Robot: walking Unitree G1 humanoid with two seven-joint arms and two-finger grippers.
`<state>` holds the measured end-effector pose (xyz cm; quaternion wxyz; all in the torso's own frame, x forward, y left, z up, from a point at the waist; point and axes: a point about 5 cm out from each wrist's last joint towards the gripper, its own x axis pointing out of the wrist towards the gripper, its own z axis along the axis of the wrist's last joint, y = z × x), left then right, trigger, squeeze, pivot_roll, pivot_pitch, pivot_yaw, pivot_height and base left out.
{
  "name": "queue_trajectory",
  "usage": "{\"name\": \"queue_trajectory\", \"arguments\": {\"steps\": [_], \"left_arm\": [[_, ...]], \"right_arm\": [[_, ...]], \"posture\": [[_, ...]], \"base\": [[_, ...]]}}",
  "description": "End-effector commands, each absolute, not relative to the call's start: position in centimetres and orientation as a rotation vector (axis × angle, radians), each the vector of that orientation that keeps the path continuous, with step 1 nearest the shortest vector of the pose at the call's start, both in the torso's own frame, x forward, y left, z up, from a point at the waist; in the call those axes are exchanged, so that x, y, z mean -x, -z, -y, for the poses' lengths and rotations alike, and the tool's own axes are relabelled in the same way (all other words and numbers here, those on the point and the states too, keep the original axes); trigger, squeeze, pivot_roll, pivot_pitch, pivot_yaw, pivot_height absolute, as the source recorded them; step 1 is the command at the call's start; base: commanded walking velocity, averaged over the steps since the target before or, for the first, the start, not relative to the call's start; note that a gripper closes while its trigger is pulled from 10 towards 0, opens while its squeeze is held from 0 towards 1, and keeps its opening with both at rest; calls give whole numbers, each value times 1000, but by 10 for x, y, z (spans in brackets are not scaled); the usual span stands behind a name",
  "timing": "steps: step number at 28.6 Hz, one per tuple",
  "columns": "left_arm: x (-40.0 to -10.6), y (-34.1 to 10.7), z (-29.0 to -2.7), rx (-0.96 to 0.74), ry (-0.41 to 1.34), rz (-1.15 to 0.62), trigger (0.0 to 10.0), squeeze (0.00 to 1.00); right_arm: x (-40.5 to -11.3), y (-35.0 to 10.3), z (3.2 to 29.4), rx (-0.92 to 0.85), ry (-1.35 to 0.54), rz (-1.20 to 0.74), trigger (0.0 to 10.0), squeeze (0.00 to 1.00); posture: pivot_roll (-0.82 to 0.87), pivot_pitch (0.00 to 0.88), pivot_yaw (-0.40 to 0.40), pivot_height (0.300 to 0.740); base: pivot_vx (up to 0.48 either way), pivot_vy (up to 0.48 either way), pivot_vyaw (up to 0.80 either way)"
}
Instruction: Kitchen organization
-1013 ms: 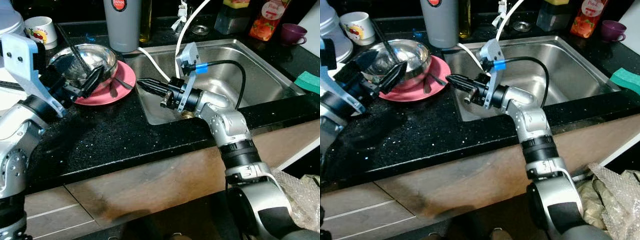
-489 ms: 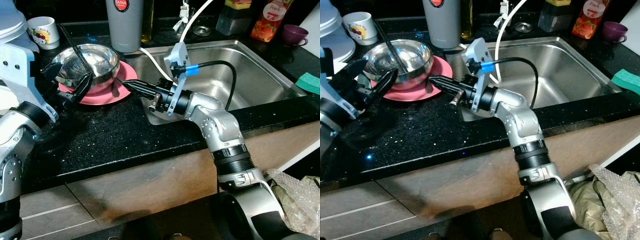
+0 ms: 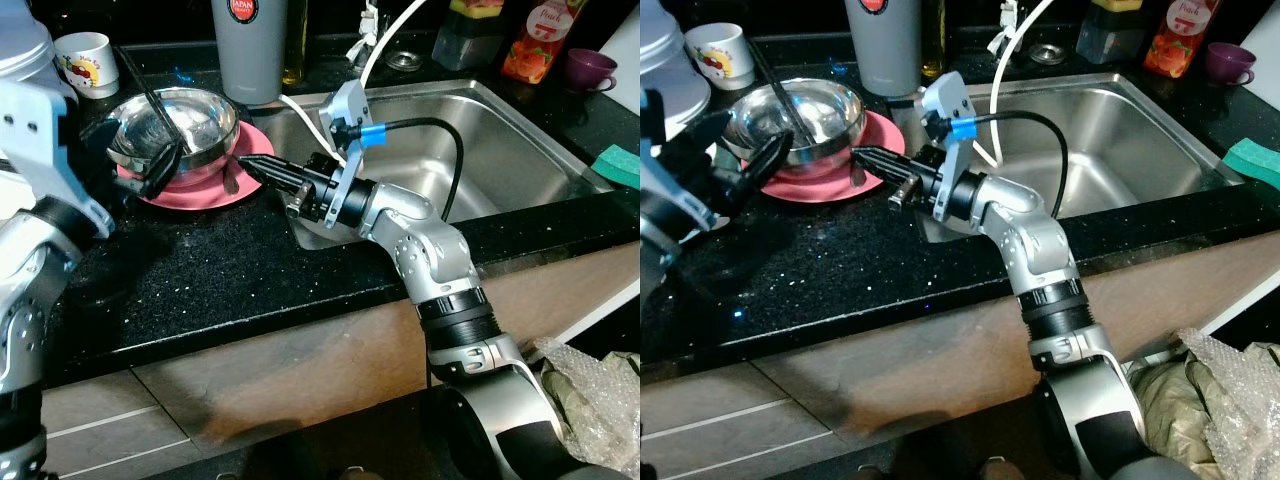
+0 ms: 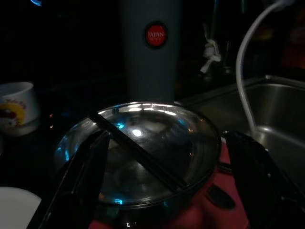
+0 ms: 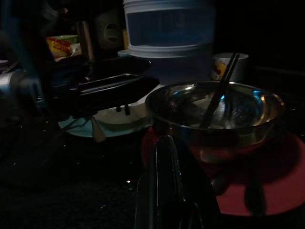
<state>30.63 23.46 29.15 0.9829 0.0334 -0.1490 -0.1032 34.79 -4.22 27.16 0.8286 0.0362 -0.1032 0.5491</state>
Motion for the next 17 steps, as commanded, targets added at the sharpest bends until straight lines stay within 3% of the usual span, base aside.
{"name": "queue_trajectory", "arguments": {"steps": [1, 6, 17], "left_arm": [[-318, -285, -236, -63, 163, 228, 10000, 0], [-361, -288, -218, -127, 93, 92, 10000, 0], [-390, -306, -201, -54, -28, 18, 10000, 0]], "right_arm": [[-350, -274, 44, -80, -1150, 231, 10000, 0], [-352, -273, 54, -74, -1111, 228, 10000, 0], [-352, -273, 69, -55, -1069, 228, 10000, 0]], "posture": [[34, 102, -63, 740], [27, 109, -37, 740], [20, 110, -7, 740]], "base": [[0, 0, 0], [0, 0, 0], [0, 0, 0]]}}
